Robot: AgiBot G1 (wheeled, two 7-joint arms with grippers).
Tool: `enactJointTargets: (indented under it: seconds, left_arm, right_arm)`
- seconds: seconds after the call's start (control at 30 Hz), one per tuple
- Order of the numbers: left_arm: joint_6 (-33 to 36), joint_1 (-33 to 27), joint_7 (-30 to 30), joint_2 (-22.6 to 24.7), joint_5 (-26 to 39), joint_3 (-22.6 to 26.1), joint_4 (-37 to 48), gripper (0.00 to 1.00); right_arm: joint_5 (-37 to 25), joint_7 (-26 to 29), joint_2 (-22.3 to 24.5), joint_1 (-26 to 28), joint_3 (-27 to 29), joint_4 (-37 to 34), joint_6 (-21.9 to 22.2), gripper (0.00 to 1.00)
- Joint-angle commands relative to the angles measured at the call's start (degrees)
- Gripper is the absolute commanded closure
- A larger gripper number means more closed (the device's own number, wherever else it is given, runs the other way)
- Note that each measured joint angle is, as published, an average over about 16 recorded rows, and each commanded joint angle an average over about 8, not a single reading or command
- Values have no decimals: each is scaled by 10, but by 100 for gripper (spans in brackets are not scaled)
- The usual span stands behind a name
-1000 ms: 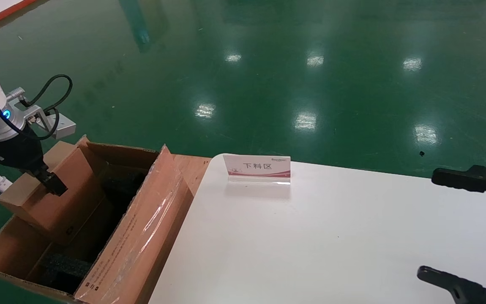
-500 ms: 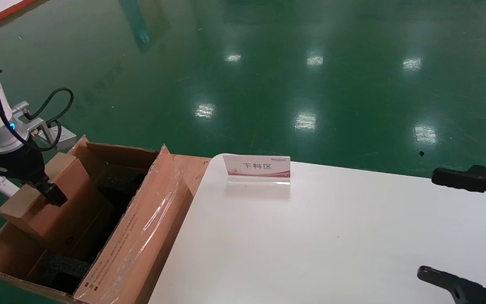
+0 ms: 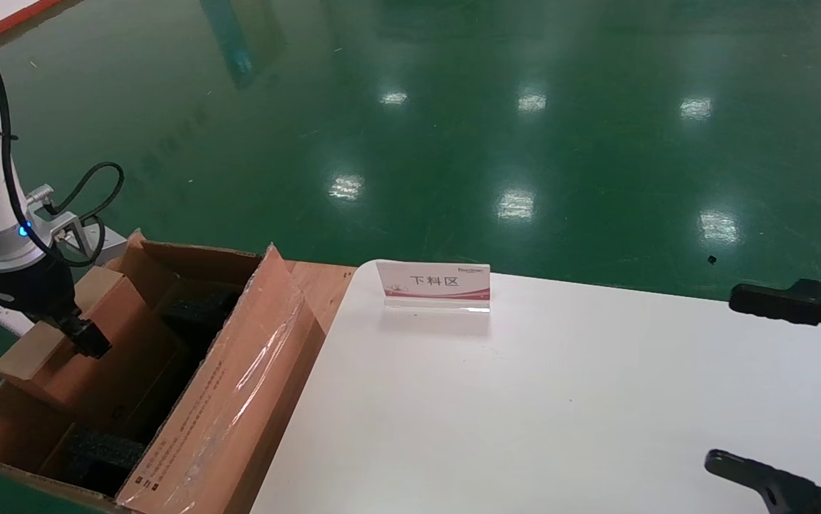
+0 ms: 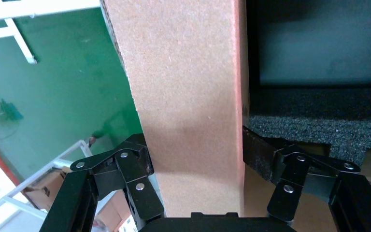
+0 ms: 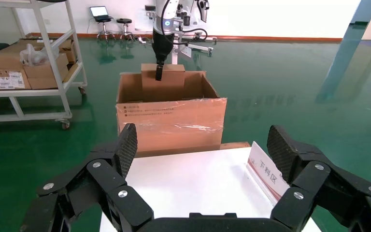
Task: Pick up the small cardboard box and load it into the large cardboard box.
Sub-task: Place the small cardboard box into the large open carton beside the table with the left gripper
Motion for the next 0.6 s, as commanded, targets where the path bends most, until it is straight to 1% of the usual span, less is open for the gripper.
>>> enactJointTargets:
  seconds: [0.03,0.13,0.17,0.2,0.6]
  left_arm:
    - [2,4,1,2,-1,0,5,52]
    - [3,6,0,3,-1,0,9,14]
    - [4,7,0,3,-1,0,10,5]
    - [4,7,0,3,-1,0,10,0]
    - [4,5,0,1,0,0,6,0]
  right_arm:
    - [0,0,0,0,0,0,0,0]
    - [0,0,0,0,0,0,0,0]
    - [0,0,0,0,0,0,0,0]
    - [0,0,0,0,0,0,0,0]
    - [0,0,0,0,0,0,0,0]
